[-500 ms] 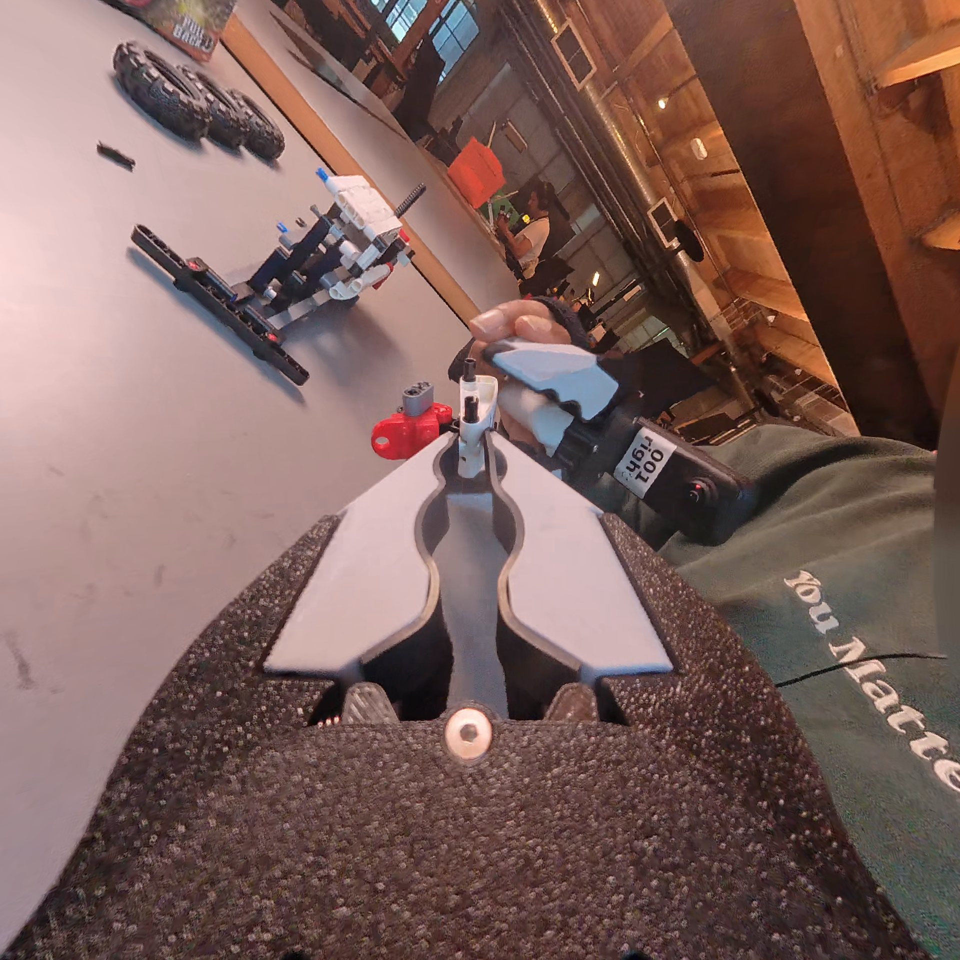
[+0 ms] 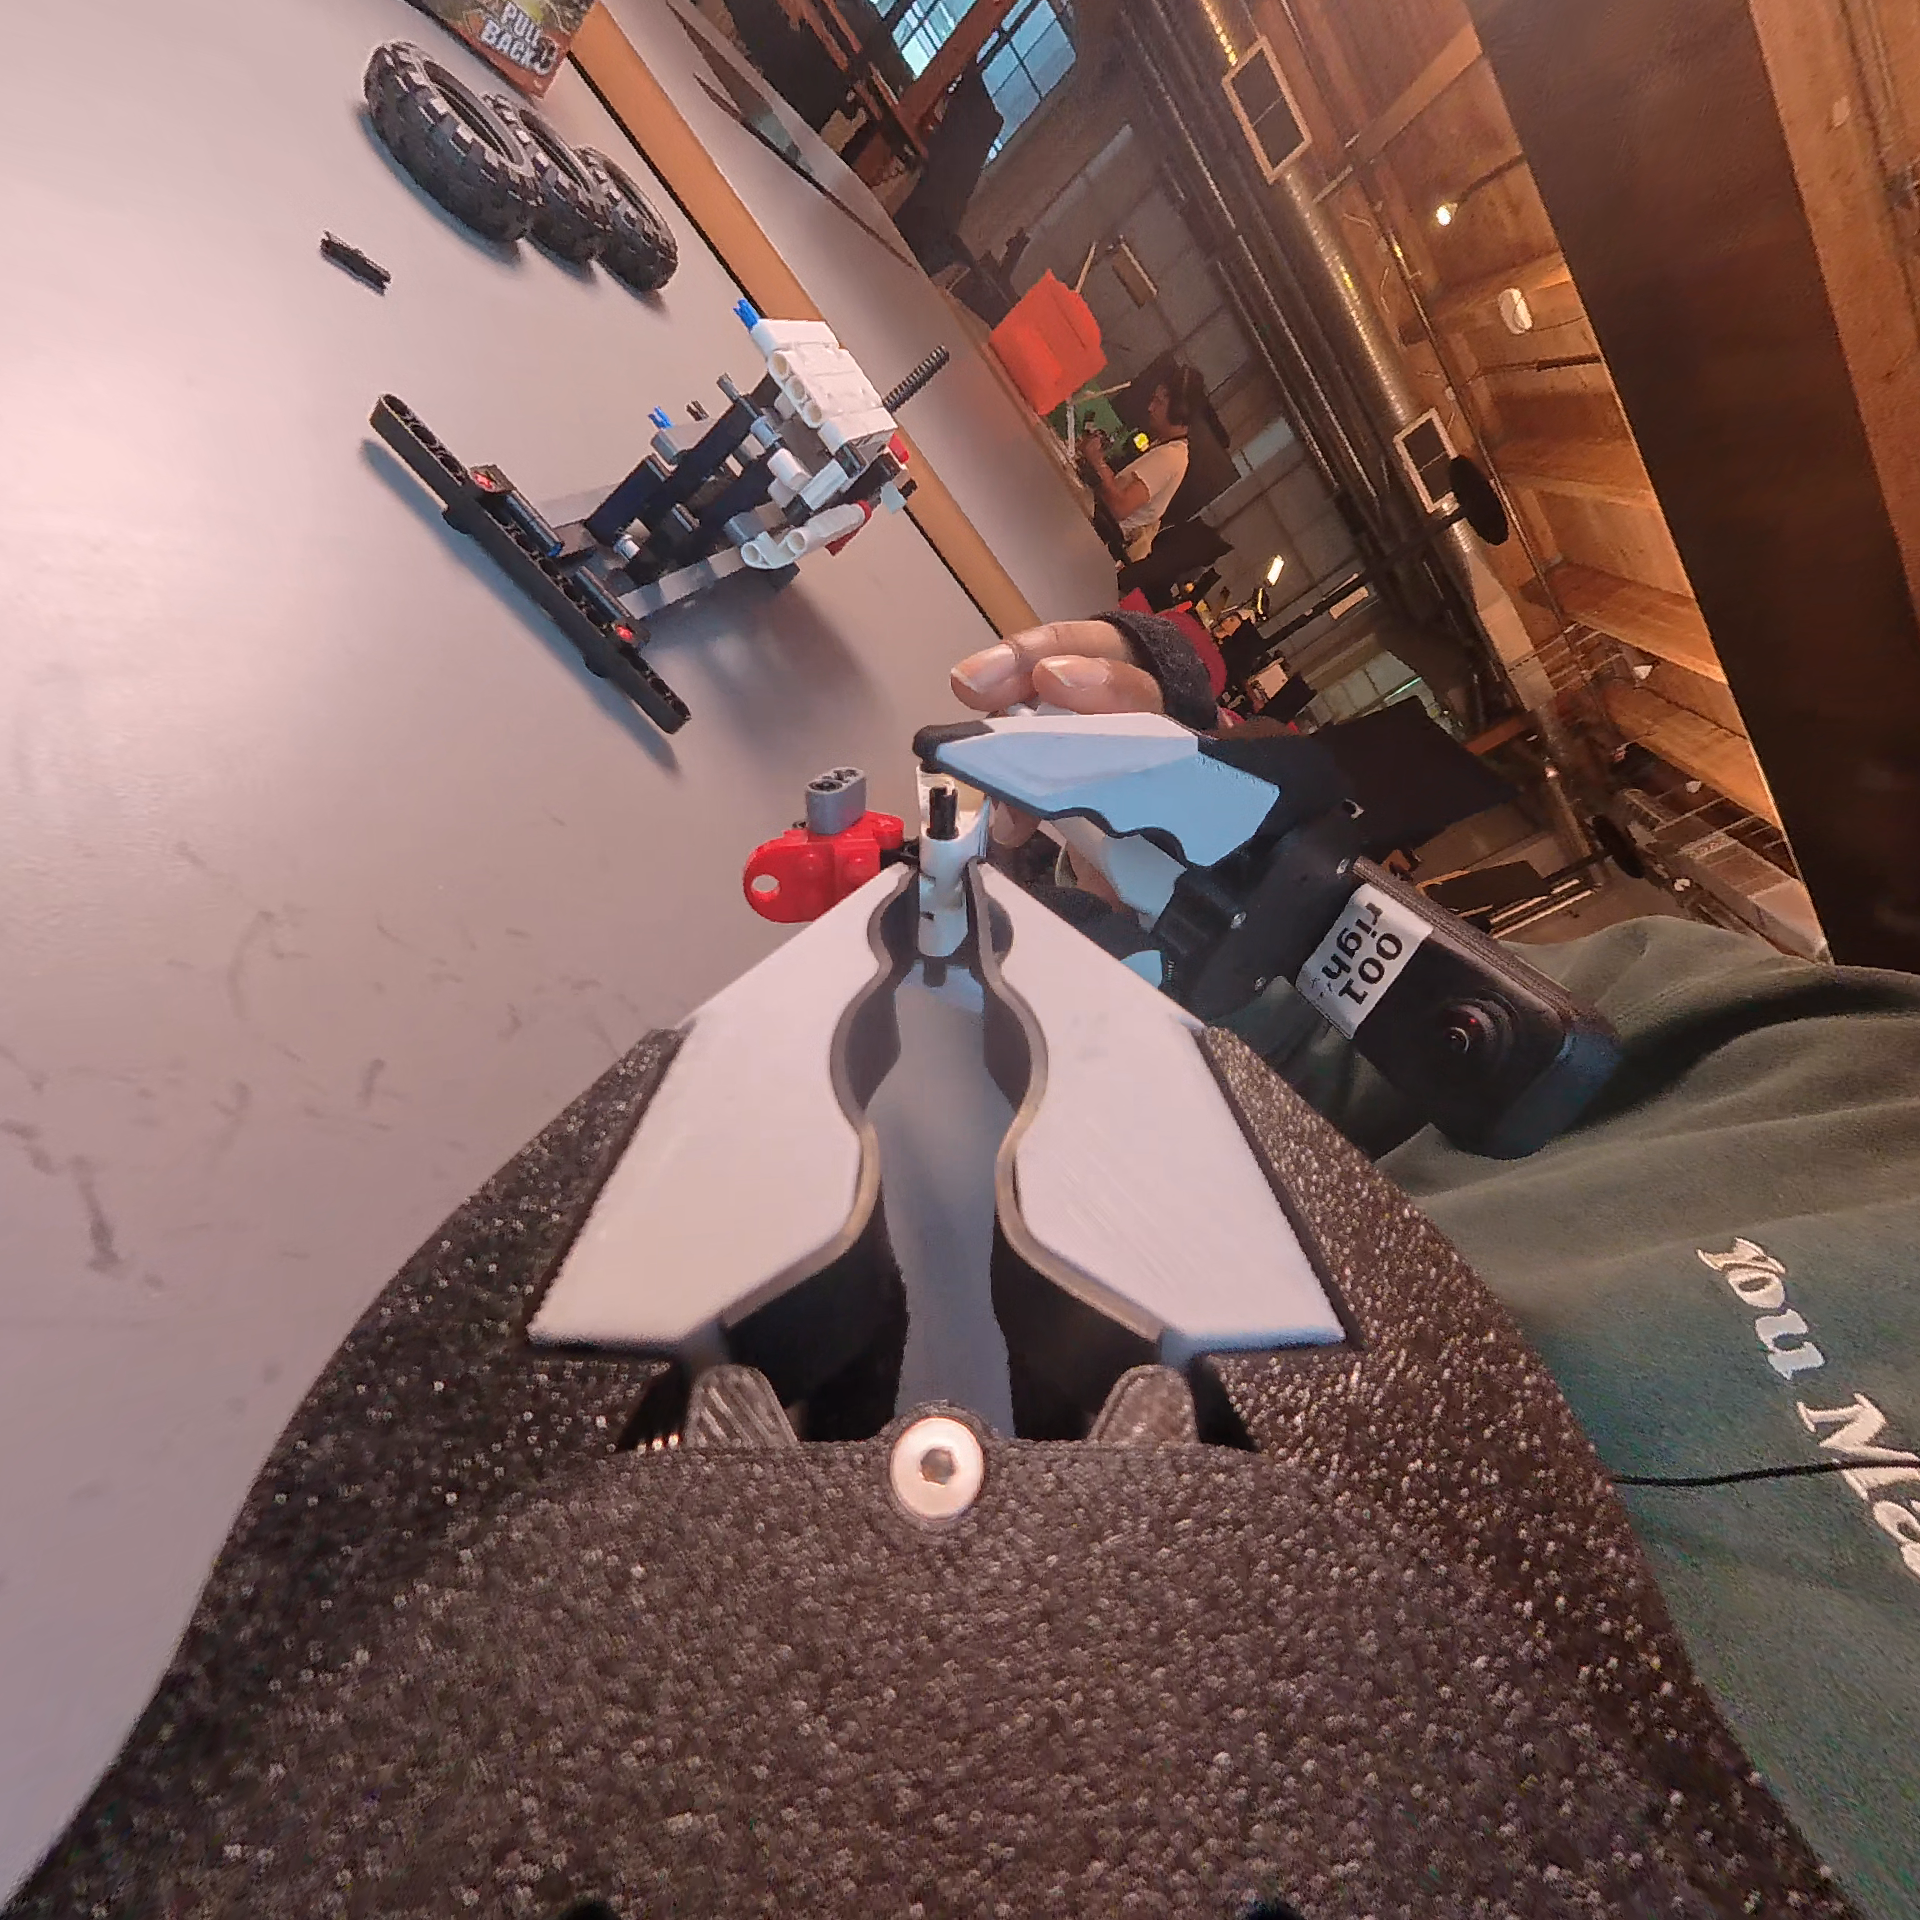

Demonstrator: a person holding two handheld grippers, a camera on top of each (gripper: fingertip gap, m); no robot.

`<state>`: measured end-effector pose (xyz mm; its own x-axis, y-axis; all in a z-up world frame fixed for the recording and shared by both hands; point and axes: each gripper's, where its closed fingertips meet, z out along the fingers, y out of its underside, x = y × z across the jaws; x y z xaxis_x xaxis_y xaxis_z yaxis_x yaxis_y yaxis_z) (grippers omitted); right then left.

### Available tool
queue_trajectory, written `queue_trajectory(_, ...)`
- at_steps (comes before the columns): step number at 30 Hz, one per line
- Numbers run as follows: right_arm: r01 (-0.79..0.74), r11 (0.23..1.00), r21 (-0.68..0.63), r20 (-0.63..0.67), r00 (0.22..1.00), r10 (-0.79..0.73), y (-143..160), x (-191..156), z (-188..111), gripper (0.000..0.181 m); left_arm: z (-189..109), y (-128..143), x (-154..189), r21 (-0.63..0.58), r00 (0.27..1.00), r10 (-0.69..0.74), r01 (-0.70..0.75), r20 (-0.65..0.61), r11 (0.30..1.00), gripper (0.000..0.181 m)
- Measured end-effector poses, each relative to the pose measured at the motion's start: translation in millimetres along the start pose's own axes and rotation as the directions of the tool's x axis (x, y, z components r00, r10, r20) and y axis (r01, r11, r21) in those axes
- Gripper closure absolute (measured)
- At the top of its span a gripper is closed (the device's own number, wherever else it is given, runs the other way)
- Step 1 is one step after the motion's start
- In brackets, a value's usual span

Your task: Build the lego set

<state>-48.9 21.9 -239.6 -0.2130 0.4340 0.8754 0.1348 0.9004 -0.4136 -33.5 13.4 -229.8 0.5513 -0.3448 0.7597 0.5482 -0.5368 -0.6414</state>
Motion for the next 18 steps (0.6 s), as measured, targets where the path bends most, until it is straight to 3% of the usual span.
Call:
queue_trajectory(11,-0.092,0.995,-0.039,0.102,0.990,0.096,6.4,-7.1,3.4,0.148,3.4,1.0,-8.2,-0.003,0.995,0.057,-0.057,0.083,0.998,0.172)
queue_trajectory(18,-0.156,0.987,-0.039,0.138,0.977,0.160,7.7,-7.3,3.2,0.151,5.9,1.0,-8.9,-0.037,0.969,0.199,-0.196,0.149,0.980,0.170)
